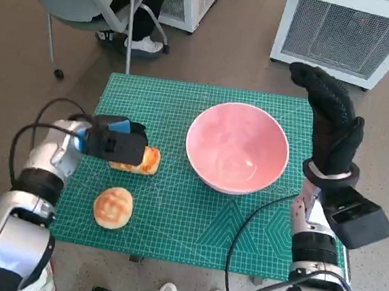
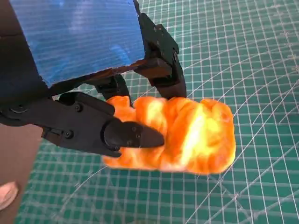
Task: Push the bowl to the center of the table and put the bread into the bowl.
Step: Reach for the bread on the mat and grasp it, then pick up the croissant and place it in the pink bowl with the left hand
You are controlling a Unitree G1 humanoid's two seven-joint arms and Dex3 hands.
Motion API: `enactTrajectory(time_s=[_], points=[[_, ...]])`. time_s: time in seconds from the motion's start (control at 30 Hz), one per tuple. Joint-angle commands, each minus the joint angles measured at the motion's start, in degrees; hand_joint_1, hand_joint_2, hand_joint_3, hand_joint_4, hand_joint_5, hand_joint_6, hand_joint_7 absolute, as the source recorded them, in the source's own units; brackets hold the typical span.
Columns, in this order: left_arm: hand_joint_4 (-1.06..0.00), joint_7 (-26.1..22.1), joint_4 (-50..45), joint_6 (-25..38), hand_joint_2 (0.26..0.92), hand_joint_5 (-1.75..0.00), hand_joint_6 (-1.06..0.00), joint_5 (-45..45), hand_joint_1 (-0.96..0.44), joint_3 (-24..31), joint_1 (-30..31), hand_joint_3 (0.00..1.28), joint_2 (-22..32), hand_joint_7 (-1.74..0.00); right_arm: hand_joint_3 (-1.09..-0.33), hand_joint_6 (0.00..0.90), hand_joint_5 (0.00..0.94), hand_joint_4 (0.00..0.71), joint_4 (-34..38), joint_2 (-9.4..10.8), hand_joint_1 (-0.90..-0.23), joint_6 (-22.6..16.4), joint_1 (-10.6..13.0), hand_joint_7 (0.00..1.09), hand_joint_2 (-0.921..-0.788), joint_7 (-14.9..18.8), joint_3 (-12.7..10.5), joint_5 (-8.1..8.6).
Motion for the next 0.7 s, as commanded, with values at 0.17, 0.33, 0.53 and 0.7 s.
enactTrajectory(time_s=[0.17,0.33,0.53,0.7], points=[[-0.04,-7.5,0.1,5.8,0.809,0.00,-0.23,0.5,-0.32,-1.8,4.9,0.00,-2.2,0.00,-0.724,0.258,0.002,0.380,0.8,0.2,-0.628,0.5,1.7,0.22,-0.921,0.0,0.0,0.06],[-0.01,-8.9,-2.9,7.0,0.802,0.00,-0.17,0.3,-0.33,-1.6,5.9,0.00,-1.2,0.00,-0.724,0.259,0.004,0.384,0.5,0.2,-0.632,0.8,1.7,0.22,-0.921,-0.2,0.1,-0.10],[0.00,-9.5,-6.7,6.8,0.797,0.00,-0.11,0.1,-0.32,-1.3,7.4,0.00,0.1,0.00,-0.723,0.260,0.004,0.388,0.5,0.2,-0.633,0.8,1.7,0.22,-0.921,-0.1,0.2,-0.21],[0.00,-9.9,-10.7,6.9,0.795,0.00,-0.08,-0.4,-0.33,-0.5,9.1,0.00,1.4,0.00,-0.723,0.260,0.004,0.388,0.6,0.2,-0.633,0.8,1.6,0.21,-0.921,0.0,0.3,-0.17]])
